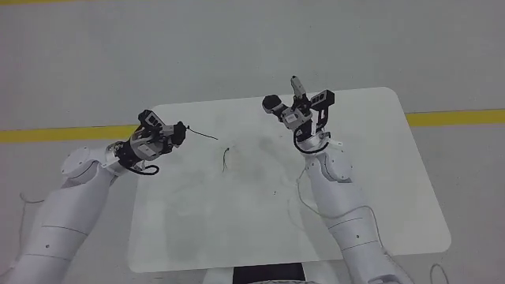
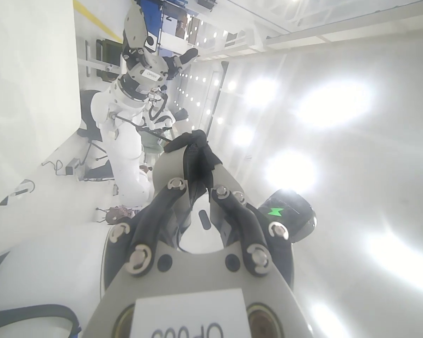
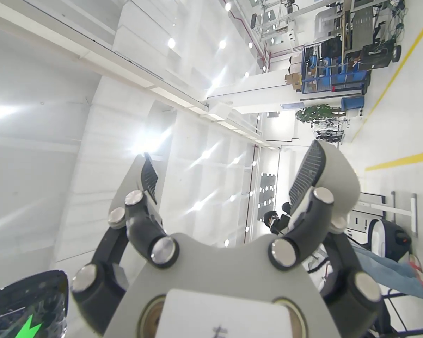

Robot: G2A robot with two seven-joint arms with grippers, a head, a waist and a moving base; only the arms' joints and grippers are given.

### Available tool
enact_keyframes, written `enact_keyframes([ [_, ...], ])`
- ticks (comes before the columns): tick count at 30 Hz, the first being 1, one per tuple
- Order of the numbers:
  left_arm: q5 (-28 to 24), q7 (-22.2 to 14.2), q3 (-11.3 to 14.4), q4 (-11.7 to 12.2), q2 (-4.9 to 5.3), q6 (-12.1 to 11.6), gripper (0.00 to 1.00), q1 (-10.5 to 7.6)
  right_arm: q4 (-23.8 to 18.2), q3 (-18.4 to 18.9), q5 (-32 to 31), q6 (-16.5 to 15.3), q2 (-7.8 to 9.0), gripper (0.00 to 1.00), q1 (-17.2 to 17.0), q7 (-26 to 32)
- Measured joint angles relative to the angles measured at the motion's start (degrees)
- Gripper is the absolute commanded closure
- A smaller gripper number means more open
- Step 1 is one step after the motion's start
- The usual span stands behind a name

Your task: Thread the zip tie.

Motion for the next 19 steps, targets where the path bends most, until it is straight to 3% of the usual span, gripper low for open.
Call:
enact_keyframes([
  [19, 0.0, 0.0, 0.0, 0.0, 0.00, 0.0, 1.00, 0.00, 0.0, 0.0, 0.0, 0.0, 0.00, 0.00, 0.0, 0.0],
])
